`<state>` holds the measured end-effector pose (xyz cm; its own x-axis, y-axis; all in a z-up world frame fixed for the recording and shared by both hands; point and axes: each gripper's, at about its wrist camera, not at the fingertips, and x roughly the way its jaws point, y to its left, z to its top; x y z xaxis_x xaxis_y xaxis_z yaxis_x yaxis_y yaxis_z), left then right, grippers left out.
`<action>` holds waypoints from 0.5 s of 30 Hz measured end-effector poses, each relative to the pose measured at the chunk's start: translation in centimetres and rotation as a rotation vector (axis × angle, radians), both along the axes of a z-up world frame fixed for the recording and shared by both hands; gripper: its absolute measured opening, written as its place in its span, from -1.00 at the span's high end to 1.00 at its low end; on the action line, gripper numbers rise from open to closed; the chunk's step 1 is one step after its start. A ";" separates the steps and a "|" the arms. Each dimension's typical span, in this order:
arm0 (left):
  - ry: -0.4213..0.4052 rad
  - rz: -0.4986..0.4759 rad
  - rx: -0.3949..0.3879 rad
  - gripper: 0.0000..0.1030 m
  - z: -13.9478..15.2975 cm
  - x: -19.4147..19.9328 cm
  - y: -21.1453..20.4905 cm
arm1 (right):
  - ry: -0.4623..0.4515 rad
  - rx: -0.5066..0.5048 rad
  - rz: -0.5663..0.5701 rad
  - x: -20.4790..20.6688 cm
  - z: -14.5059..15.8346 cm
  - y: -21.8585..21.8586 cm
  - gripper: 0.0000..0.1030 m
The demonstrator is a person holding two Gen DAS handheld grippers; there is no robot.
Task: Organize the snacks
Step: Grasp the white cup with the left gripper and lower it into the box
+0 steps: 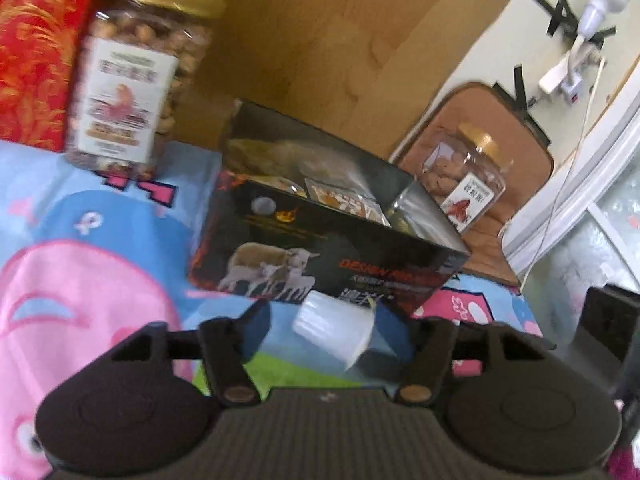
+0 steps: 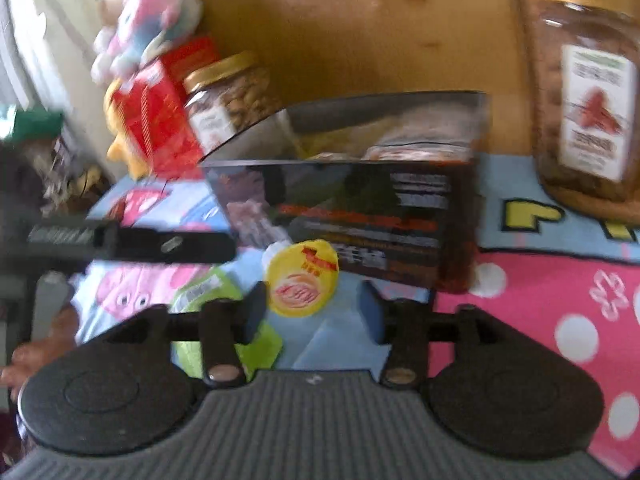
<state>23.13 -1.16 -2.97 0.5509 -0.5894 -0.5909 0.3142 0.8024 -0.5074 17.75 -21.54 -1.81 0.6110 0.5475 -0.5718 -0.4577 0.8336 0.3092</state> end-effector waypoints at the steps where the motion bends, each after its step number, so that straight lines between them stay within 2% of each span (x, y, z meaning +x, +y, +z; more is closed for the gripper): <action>1: 0.012 -0.012 0.014 -0.26 -0.5 0.6 -0.5 | -0.005 -0.027 0.016 0.3 -0.1 0.6 -0.30; 4: 0.013 -0.027 0.016 -0.13 -1.3 0.7 -1.3 | 0.008 -0.078 0.067 0.9 -0.4 2.4 -0.29; 5: 0.015 -0.025 0.015 0.00 -1.2 0.3 -1.3 | 0.013 -0.077 0.084 1.0 -0.6 2.7 -0.01; 6: 0.022 -0.026 0.009 0.10 -1.1 -0.1 -1.1 | 0.011 -0.068 0.111 0.6 -0.5 3.0 0.52; 8: 0.003 0.002 0.004 0.10 -0.3 -1.5 -0.5 | 0.005 -0.075 0.107 -0.3 -0.2 3.4 0.59; 11: -0.074 0.013 -0.031 0.10 2.2 -4.0 1.0 | -0.045 -0.045 0.118 -2.5 0.9 3.7 0.62; 15: -0.213 0.004 -0.040 0.10 7.0 -4.9 1.2 | -0.178 0.003 0.108 -4.7 4.0 3.6 0.64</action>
